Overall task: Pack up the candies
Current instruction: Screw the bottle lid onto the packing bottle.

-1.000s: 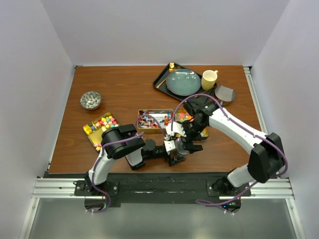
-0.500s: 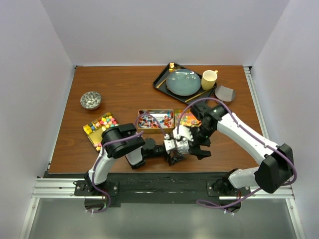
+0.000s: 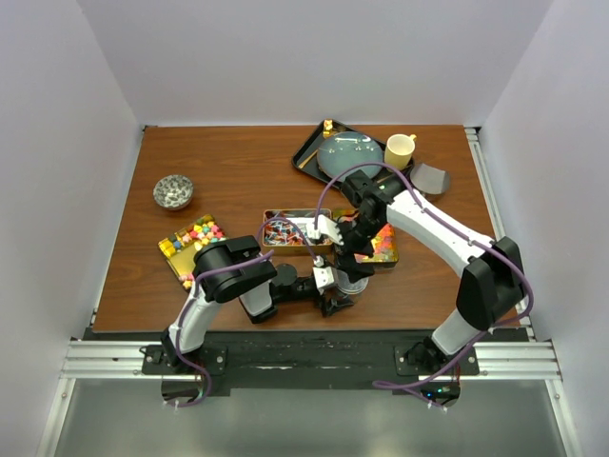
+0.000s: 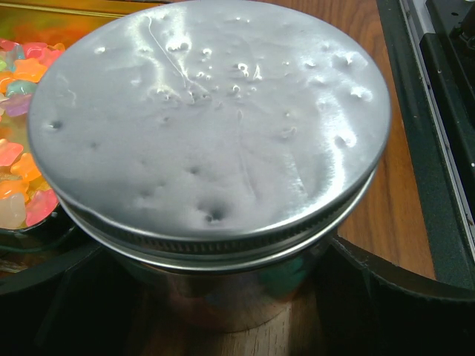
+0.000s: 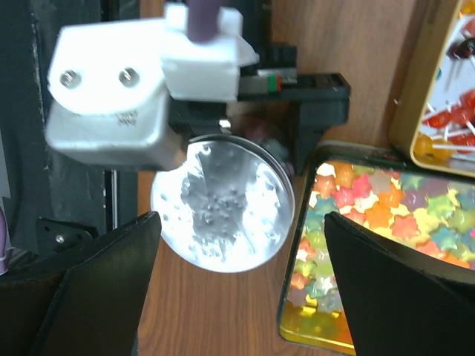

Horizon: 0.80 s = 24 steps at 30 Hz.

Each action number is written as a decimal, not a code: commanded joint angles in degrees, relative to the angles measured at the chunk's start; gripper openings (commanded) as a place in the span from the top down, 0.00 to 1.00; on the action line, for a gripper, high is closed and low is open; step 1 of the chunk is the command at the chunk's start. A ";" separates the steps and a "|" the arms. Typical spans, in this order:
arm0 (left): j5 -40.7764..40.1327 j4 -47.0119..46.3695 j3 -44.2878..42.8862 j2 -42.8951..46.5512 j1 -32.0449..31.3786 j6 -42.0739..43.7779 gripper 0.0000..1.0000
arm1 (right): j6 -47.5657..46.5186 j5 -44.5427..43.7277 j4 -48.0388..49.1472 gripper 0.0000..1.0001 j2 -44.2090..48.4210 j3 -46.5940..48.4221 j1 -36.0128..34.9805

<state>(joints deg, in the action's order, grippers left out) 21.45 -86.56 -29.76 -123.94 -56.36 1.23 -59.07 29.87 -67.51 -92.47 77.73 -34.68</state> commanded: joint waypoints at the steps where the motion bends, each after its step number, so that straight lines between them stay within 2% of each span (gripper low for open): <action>1: -2.64 -0.27 2.51 -3.15 0.90 1.75 1.00 | -0.52 3.00 0.97 0.07 0.18 -0.04 -0.74; 13: -3.44 -0.45 2.43 -3.41 0.90 1.31 1.00 | -2.72 2.48 -3.16 0.10 0.18 -2.32 -0.92; 20: -4.83 -0.27 2.16 -3.85 0.99 0.70 1.00 | -1.49 1.25 -2.81 0.10 4.04 -5.92 -0.92; 24: -5.89 -0.53 1.99 -4.38 2.13 -2.62 1.00 | 0.08 -2.17 -2.46 0.10 7.64 -10.39 -1.01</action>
<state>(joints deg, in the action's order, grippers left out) 21.12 -86.56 -29.78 -123.96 -56.34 1.10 -60.80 29.41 -65.76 -89.47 71.31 -35.33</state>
